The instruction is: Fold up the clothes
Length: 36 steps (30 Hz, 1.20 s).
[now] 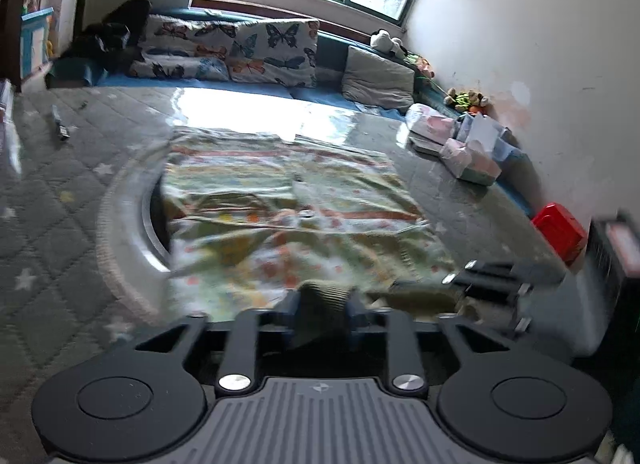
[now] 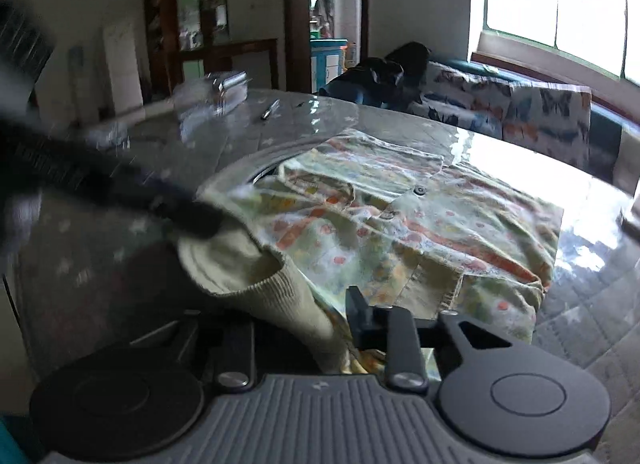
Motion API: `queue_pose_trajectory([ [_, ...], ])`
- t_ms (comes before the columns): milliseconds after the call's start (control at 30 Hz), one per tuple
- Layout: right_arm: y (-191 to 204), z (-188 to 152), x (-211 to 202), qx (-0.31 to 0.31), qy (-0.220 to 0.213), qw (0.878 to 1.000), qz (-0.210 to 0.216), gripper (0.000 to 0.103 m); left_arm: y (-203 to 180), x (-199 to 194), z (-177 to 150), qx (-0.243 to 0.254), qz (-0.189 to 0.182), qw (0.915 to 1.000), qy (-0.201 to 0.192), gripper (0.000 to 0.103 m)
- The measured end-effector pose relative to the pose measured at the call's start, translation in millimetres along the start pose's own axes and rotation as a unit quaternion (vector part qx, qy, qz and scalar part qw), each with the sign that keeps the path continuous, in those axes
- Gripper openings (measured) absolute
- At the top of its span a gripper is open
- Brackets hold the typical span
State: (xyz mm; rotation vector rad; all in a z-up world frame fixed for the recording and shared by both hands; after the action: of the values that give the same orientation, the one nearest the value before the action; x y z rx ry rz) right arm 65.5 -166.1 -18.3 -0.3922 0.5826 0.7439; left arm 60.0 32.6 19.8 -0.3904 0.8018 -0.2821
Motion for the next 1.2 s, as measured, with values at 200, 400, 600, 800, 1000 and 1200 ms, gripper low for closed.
queue_pose_trajectory([
  [200,-15.3,16.6,-1.4,0.033,-0.009,0.999,0.013,0.020,11.8,-12.7,-12.7,0.064,0.038,0.9959,-0.051,0.069],
  [400,-25.3,22.7,1.8,0.051,-0.011,0.999,0.011,0.020,11.5,-8.2,-22.2,0.128,0.059,0.9873,-0.074,0.072],
  [600,-31.2,24.4,4.6,0.065,-0.014,0.998,0.010,0.020,8.3,11.4,-28.9,0.215,0.082,0.9681,-0.101,0.052],
  [800,-26.1,19.9,3.6,0.061,-0.013,0.998,0.010,0.016,11.4,20.4,-31.4,0.244,0.082,0.9612,-0.098,0.009],
  [1000,-17.8,11.7,-17.4,0.059,-0.025,0.998,0.009,0.008,1.5,-2.4,-35.1,0.239,0.058,0.9630,-0.110,0.005],
  [1200,-5.5,3.3,-55.2,0.048,-0.035,0.998,0.014,0.007,-11.7,-44.1,-51.9,0.237,0.035,0.9630,-0.123,0.002],
])
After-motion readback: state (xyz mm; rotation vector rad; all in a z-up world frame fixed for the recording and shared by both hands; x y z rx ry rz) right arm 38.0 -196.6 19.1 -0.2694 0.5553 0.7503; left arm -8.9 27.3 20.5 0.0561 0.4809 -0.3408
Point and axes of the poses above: each gripper's, at about its wrist camera, not at the fingertips, and x roughly the way its jaws point, y to its left, z to its top, the point moved 3 cm from there along x, roughly the way its jaws point, and after that the axes turned 14 degrees about -x, right-handed, at the moved point
